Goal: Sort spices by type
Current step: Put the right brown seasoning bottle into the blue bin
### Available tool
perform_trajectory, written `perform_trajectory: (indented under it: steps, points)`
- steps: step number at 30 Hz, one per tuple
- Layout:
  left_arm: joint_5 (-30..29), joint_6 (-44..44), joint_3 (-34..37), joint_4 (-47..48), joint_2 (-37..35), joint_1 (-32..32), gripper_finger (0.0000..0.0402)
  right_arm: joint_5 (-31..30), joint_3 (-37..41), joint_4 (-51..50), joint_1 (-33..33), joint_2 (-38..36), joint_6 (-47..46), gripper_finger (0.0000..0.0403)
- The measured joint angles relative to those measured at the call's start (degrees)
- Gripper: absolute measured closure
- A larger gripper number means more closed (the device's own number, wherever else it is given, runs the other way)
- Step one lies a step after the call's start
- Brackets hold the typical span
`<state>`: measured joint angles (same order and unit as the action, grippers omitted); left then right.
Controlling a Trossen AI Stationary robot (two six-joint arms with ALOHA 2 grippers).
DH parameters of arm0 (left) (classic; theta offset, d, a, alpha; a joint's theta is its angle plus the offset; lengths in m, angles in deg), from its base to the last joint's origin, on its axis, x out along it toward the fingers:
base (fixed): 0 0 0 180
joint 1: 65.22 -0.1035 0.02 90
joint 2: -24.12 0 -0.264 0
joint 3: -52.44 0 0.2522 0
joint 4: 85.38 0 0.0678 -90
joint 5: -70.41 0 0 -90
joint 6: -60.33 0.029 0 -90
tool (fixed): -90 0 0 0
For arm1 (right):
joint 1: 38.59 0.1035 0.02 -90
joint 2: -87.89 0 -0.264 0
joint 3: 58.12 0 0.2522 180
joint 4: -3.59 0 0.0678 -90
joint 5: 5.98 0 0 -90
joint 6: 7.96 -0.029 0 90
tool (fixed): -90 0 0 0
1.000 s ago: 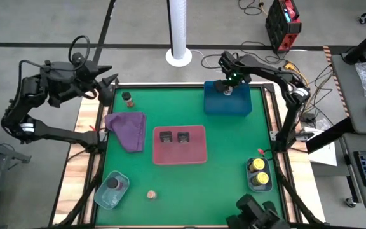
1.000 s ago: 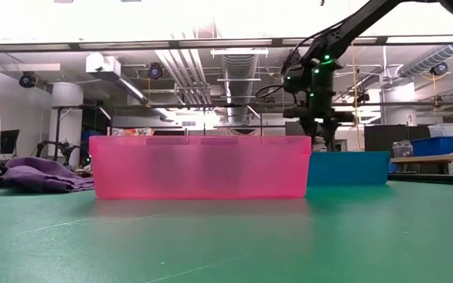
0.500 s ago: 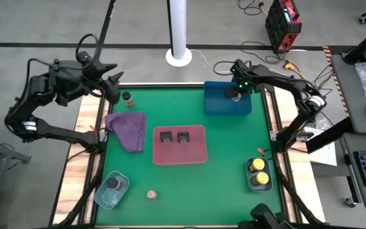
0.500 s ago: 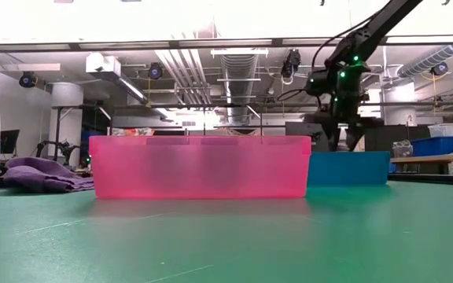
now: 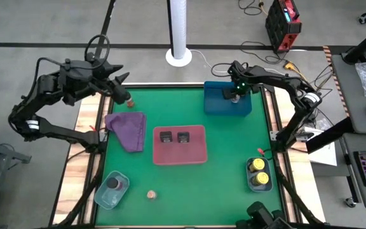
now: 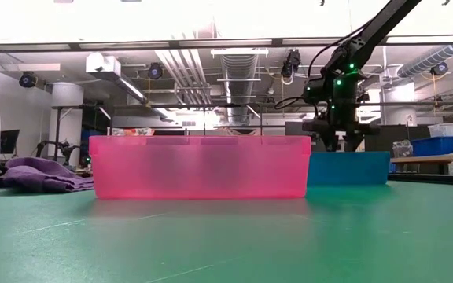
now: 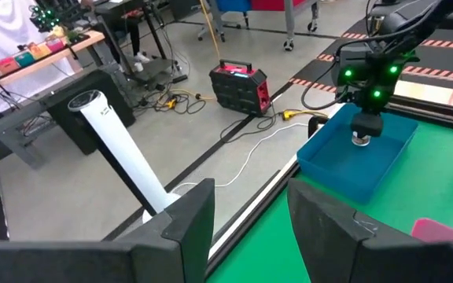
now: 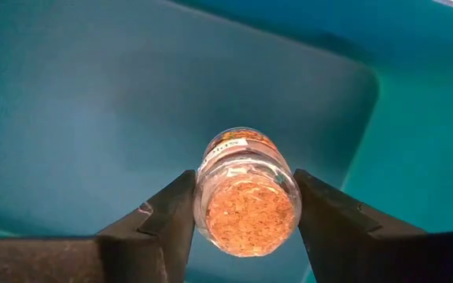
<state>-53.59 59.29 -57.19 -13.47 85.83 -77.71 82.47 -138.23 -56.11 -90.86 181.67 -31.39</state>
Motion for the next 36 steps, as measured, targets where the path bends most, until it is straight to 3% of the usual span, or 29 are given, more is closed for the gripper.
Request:
perform_trajectory:
  steps: [6, 26, 36]
  points:
    - [0.0, -0.8, 0.0, -0.2, 0.9, 0.0, 0.0255, 0.0, 0.0, 0.0, 0.0, 0.0, 0.8, 0.0198]
    - [0.0, -1.4, 0.0, -0.3, 1.8, 0.0, 0.0255, -0.2, 0.1, -1.7, 0.0, -4.5, 1.6, 0.0212]
    - [0.0, -1.2, 0.0, -0.3, 1.8, 0.0, 0.0255, -0.6, 0.0, -0.6, 0.0, -2.8, 1.5, 0.0216]
